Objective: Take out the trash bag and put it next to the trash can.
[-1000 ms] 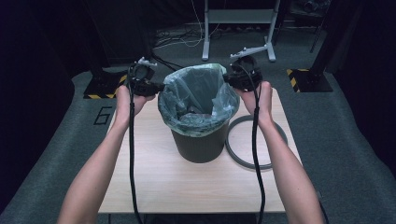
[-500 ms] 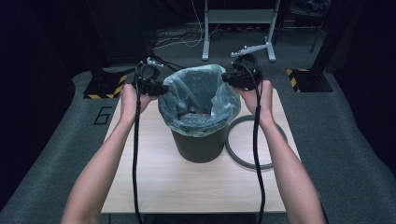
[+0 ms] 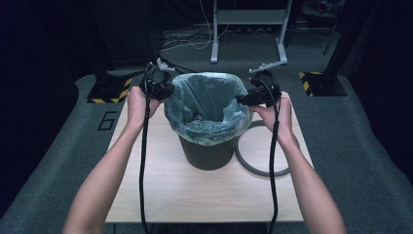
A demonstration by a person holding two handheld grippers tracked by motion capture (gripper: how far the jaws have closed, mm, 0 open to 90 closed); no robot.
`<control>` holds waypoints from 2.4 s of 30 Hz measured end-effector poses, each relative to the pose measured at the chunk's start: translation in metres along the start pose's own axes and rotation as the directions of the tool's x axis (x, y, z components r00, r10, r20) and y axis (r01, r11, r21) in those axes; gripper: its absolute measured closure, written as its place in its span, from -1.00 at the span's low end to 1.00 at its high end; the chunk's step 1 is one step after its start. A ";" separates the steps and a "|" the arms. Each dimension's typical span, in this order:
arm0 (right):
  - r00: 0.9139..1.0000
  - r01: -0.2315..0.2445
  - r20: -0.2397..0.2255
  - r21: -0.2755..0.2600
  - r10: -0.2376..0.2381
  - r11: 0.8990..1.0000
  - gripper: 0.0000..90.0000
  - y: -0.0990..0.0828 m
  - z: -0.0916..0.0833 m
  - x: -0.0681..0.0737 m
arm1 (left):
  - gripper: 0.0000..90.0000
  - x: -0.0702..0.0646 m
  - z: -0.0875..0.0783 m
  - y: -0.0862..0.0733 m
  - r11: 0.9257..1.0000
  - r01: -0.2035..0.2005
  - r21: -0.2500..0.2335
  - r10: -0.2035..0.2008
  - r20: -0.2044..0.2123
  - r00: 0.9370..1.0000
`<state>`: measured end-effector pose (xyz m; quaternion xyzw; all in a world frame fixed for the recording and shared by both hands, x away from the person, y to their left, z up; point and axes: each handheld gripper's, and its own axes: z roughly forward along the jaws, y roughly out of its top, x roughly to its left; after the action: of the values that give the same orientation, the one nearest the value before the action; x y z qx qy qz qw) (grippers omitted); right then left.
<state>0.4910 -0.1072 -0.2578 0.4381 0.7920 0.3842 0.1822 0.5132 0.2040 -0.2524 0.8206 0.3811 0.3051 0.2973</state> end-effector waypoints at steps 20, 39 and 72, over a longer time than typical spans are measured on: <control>0.997 0.053 -0.044 -0.108 -0.058 0.993 0.99 0.025 -0.022 0.018 | 0.98 -0.016 -0.016 0.019 0.999 -0.027 -0.037 0.031 0.096 0.995; 0.992 0.063 -0.092 -0.197 -0.082 0.978 1.00 0.038 -0.044 0.040 | 0.98 -0.021 -0.002 0.017 1.000 -0.019 -0.009 0.020 0.145 0.989; 0.999 0.051 0.005 -0.036 -0.051 0.998 -0.03 0.012 -0.013 0.012 | 0.95 -0.024 0.004 0.013 0.999 -0.033 0.035 0.027 0.169 0.985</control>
<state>0.4827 -0.0998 -0.2397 0.4151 0.7956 0.3926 0.2014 0.5093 0.1767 -0.2523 0.8545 0.3478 0.2319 0.3083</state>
